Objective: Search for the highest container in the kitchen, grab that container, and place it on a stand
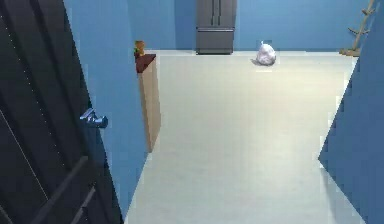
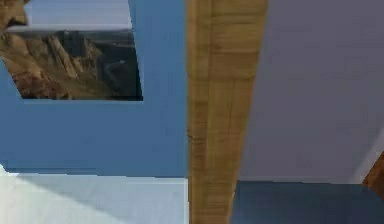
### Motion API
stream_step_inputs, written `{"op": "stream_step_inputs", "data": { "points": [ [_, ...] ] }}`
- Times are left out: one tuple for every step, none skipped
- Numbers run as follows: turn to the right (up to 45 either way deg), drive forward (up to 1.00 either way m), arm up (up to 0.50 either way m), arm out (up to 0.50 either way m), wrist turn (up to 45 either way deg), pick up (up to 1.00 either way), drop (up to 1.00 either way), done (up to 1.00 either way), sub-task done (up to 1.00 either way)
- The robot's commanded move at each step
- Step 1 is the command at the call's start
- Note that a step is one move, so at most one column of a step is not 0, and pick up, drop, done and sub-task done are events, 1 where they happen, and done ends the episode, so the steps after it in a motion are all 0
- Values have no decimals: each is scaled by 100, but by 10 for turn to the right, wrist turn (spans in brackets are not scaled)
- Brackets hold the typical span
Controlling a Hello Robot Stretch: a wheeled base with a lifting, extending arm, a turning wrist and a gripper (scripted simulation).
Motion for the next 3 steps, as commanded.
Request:
{"op": "stream_step_inputs", "data": {
  "points": [
    [270,0,0,0,0,0,0,0,0],
    [0,100,0,0,0,0,0,0,0],
    [0,100,0,0,0,0,0,0,0]
  ]
}}
